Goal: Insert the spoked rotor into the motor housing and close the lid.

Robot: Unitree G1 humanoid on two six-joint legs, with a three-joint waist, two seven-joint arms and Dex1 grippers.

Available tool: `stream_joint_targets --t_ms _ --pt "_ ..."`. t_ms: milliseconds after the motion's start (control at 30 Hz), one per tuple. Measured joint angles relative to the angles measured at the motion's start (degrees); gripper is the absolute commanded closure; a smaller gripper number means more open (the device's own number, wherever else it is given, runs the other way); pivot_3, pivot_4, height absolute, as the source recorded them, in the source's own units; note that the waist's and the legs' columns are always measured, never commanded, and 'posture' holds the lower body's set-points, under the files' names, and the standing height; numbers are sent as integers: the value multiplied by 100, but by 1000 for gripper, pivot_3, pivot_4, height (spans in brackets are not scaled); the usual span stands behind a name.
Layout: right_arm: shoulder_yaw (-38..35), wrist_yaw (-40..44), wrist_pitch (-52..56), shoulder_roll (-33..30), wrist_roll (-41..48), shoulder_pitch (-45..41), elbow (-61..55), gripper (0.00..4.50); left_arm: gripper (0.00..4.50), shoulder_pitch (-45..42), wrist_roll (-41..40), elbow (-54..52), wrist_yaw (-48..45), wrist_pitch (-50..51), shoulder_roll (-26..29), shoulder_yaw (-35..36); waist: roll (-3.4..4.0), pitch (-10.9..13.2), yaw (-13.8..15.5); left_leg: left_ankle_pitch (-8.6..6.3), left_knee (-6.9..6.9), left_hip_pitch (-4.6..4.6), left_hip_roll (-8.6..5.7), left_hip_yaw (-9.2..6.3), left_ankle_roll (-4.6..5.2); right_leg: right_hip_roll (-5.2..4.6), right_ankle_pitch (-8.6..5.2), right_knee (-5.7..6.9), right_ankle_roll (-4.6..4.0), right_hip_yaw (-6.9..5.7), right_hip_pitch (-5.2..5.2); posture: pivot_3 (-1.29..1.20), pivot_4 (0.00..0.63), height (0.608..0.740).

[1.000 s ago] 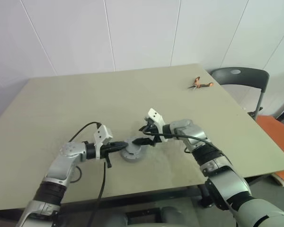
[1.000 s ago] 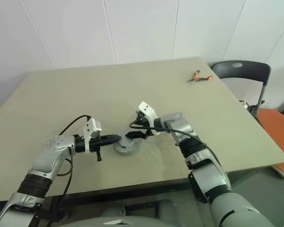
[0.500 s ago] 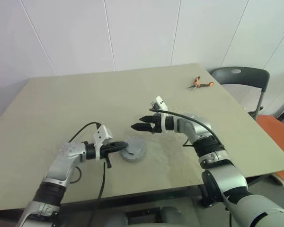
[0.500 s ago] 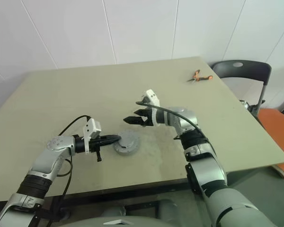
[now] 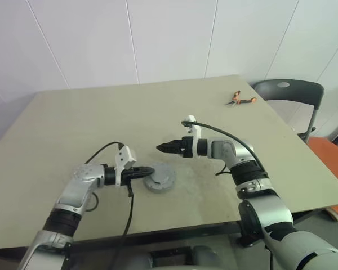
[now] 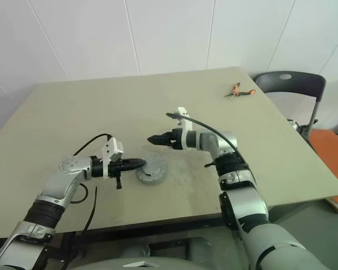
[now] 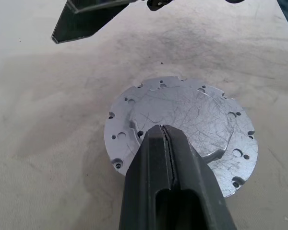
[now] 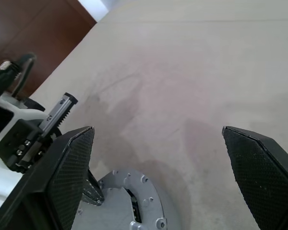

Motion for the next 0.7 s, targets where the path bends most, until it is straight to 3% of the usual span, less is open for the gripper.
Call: stream_joint_targets --t_ms 467,700 --pt "-50 -321 64 14 13 -20 160 39 4500 -108 19 23 -322 30 186 -46 0 0 -47 0 -1 -25 0 0 0 1 5 1 -5 1 -22 0 0 740" --pt "-411 -584 1449 13 339 -439 552 39 4500 -109 20 22 -324 2 174 -45 0 0 -42 0 6 -47 0 -1 0 -2 8 4 -10 2 -41 0 0 740"
